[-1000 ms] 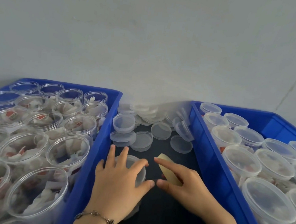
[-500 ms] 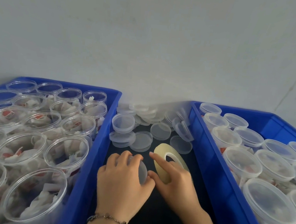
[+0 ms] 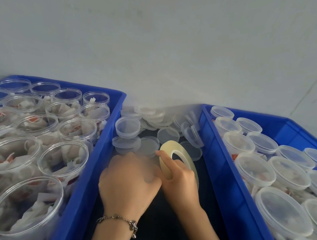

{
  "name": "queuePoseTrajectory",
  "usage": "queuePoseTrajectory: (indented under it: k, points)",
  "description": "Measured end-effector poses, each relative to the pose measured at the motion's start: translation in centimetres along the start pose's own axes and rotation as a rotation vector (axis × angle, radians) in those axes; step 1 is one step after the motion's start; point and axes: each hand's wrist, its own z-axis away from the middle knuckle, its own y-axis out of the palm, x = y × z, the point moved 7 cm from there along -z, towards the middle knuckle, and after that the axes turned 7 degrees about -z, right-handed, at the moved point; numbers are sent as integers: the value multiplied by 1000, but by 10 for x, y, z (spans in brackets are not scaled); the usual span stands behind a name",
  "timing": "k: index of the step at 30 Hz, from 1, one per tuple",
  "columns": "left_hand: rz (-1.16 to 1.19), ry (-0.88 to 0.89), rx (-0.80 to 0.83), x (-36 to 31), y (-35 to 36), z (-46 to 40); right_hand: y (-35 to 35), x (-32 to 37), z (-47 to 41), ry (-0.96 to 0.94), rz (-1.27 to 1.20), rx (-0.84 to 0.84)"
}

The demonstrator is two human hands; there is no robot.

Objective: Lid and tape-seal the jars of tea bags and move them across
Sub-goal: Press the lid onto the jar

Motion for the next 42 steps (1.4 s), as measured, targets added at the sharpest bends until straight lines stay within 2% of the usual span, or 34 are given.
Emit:
queuePoseTrajectory:
  k: [8,10,12,13,16,22,25,29,33,35,38,40,42]
  points:
    - [40,-2,15,-2,0,-7,19,-12,-14,38,41,34]
    - [121,91,-22,-12,-4,2,14,-34,-31,187,120,5]
    - [194,121,-92,-14,-11,13,1,-59,-46,372,53,-16]
    - [201,108,-104,-11,-12,13,0,-62,-50,361,42,18]
    - [177,114,-64,-13,-10,5,14,-39,-47,93,249,177]
    - [147,134,-13,-17,-3,5,38,-48,-6,98,316,434]
    - [129,135,13,-21,-4,4,40,-53,4,129,355,424]
    - [103,115,34,-23,-3,4,42,-50,13,73,451,424]
    - [-1,112,77,-24,1,2,31,-53,21,133,342,415]
    - [-33,127,107,-22,7,3,19,-45,25,139,215,294]
    - [148,29,63,-9,-8,10,3,-30,41,283,-77,130]
    - [349,-166,12,11,-18,18,-1,-20,55,368,-192,123]
    - [625,-427,123,28,-10,32,-3,-8,69,393,-251,128]
